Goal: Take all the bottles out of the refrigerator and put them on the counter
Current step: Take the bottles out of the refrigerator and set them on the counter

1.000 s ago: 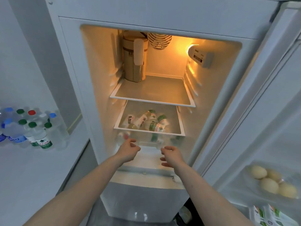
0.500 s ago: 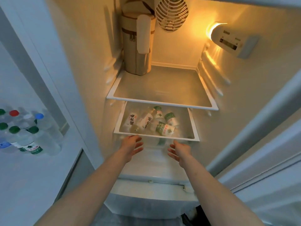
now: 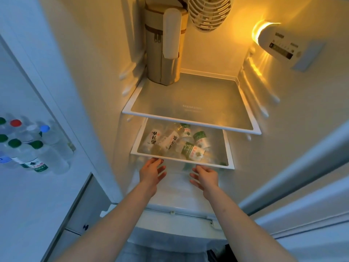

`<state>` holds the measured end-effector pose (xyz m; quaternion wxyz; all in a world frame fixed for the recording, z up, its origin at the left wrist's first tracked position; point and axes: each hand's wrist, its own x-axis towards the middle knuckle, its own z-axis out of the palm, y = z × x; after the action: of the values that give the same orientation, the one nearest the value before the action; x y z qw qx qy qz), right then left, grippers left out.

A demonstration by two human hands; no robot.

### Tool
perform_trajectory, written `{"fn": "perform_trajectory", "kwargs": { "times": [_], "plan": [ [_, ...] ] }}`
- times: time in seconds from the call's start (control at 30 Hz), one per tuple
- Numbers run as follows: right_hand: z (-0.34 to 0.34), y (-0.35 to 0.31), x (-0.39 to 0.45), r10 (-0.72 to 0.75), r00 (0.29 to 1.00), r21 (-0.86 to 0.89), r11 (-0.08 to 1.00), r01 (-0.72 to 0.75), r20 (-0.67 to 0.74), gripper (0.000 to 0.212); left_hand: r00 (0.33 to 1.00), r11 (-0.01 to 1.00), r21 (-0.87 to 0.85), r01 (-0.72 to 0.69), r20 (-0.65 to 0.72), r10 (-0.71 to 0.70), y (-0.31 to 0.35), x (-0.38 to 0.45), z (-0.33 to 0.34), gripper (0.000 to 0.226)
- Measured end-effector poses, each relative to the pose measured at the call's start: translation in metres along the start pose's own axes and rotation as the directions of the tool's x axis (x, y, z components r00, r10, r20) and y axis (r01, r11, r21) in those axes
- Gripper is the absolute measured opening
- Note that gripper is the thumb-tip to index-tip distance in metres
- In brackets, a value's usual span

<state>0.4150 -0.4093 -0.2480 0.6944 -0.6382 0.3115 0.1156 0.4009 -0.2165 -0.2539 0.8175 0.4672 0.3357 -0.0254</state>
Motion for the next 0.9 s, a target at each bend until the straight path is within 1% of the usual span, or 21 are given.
{"fn": "perform_trajectory", "kwargs": {
  "times": [0.07,0.13,0.33,0.4,0.47,0.5,0.53,0.57,0.6,0.63,0.67,0.7,0.73,0.77,0.83,0.87,0.9],
  "plan": [
    [-0.001,0.000,0.001,0.011,1.000,0.000,1.000,-0.011,-0.018,0.020,1.000,0.999,-0.051,0.018,0.005,-0.018,0.000,-0.001,0.001,0.024],
    [-0.002,-0.004,0.003,0.015,1.000,0.027,1.000,-0.015,-0.011,0.018,1.000,0.997,-0.080,0.020,0.005,-0.020,0.003,-0.003,0.002,0.024],
    [-0.003,-0.006,-0.003,-0.035,0.999,0.209,0.977,0.035,-0.003,0.026,1.000,1.000,0.014,-0.016,0.003,0.016,0.007,-0.001,-0.001,0.019],
    [0.000,-0.009,-0.006,-0.062,0.998,0.268,0.962,0.059,0.002,0.027,0.997,0.995,0.070,-0.071,0.011,0.071,0.011,0.001,-0.001,0.017],
    [0.001,-0.011,-0.006,-0.083,0.997,0.270,0.959,0.081,-0.003,0.029,0.985,0.957,0.236,-0.171,0.023,0.170,0.012,0.004,-0.006,0.017],
    [0.000,-0.011,-0.006,-0.094,0.996,0.236,0.967,0.093,-0.009,0.029,0.968,0.895,0.372,-0.246,0.041,0.249,0.013,0.005,-0.010,0.019],
    [-0.002,-0.009,-0.006,-0.104,0.994,0.182,0.978,0.106,-0.017,0.029,0.937,0.778,0.534,-0.330,0.087,0.338,0.013,0.007,-0.017,0.023],
    [-0.003,-0.007,-0.006,-0.124,0.992,0.113,0.986,0.126,-0.025,0.028,0.896,0.596,0.695,-0.402,0.165,0.413,0.014,0.009,-0.024,0.027],
    [-0.005,-0.005,-0.005,-0.158,0.987,0.033,0.987,0.160,-0.037,0.028,0.856,0.385,0.810,-0.443,0.255,0.449,0.015,0.010,-0.031,0.030],
    [-0.007,-0.003,-0.004,-0.203,0.978,-0.047,0.978,0.201,-0.050,0.029,0.824,0.196,0.869,-0.454,0.326,0.464,0.017,0.011,-0.035,0.031],
    [-0.009,-0.002,-0.004,-0.250,0.967,-0.130,0.962,0.241,-0.054,0.030,0.799,0.070,0.890,-0.450,0.367,0.476,0.020,0.009,-0.036,0.031],
    [-0.011,0.000,-0.001,-0.295,0.954,-0.223,0.935,0.276,-0.053,0.030,0.779,-0.005,0.893,-0.450,0.395,0.487,0.024,0.009,-0.036,0.030],
    [-0.015,0.001,0.000,-0.334,0.941,-0.323,0.897,0.302,-0.046,0.029,0.764,-0.054,0.893,-0.448,0.413,0.495,0.027,0.006,-0.035,0.029],
    [-0.018,0.002,0.001,-0.367,0.930,-0.422,0.848,0.320,-0.033,0.030,0.758,-0.077,0.893,-0.444,0.420,0.499,0.029,0.006,-0.033,0.028],
    [-0.025,0.002,0.002,-0.422,0.907,-0.581,0.738,0.343,0.000,0.042,0.753,-0.093,0.893,-0.441,0.424,0.503,0.032,0.002,-0.028,0.027],
    [-0.027,0.000,0.002,-0.447,0.894,-0.640,0.680,0.356,0.023,0.044,0.754,-0.100,0.896,-0.433,0.421,0.505,0.033,0.002,-0.027,0.027],
    [-0.028,-0.003,-0.001,-0.471,0.881,-0.695,0.619,0.367,0.046,0.041,0.756,-0.109,0.900,-0.422,0.416,0.505,0.035,0.002,-0.025,0.028]
  ]
}}
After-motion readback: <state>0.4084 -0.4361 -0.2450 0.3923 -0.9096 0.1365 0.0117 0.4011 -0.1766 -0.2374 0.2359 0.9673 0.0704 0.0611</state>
